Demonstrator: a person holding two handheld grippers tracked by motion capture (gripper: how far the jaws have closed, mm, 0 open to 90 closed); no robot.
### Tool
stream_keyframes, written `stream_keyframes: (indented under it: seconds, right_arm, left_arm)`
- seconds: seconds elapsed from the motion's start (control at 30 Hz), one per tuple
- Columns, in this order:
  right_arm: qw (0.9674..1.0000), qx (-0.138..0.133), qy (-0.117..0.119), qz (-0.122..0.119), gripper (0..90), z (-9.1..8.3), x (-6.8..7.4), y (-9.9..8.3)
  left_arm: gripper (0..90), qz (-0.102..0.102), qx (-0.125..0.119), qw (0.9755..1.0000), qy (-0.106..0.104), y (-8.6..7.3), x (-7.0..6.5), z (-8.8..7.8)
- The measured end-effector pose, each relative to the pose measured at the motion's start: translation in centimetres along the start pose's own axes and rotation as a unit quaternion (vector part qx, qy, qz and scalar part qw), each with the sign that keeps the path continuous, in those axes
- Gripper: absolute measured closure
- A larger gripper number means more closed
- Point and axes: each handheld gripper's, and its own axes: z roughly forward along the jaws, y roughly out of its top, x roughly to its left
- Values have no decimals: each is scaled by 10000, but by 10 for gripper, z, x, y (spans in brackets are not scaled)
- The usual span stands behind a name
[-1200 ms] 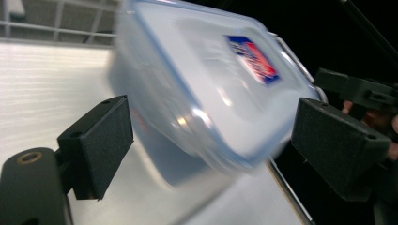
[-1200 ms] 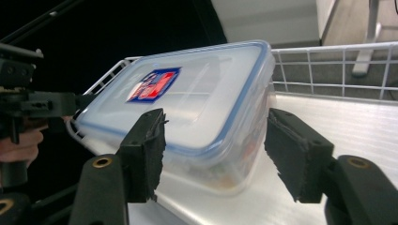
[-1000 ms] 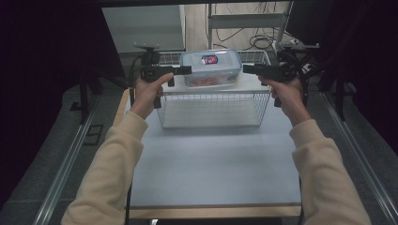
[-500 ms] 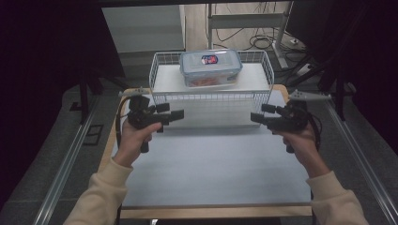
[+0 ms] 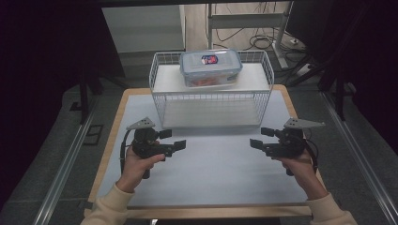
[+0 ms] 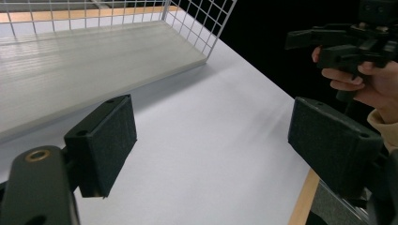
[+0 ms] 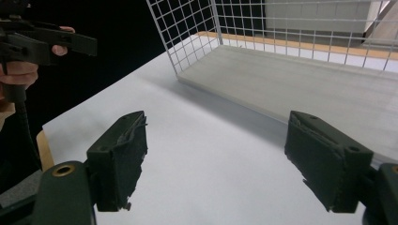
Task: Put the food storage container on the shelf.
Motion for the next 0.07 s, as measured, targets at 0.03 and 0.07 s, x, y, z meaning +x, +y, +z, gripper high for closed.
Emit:
stream_keyframes:
  seconds: [0.03,0.07]
  right_arm:
    - [10000,-10,-26,-66,204,0,1,0]
    - [9999,-18,-55,-102,199,-1,2,-1]
  left_arm:
    - [156,2,-9,10000,9,0,1,1]
    - [158,0,6,10000,6,-1,1,2]
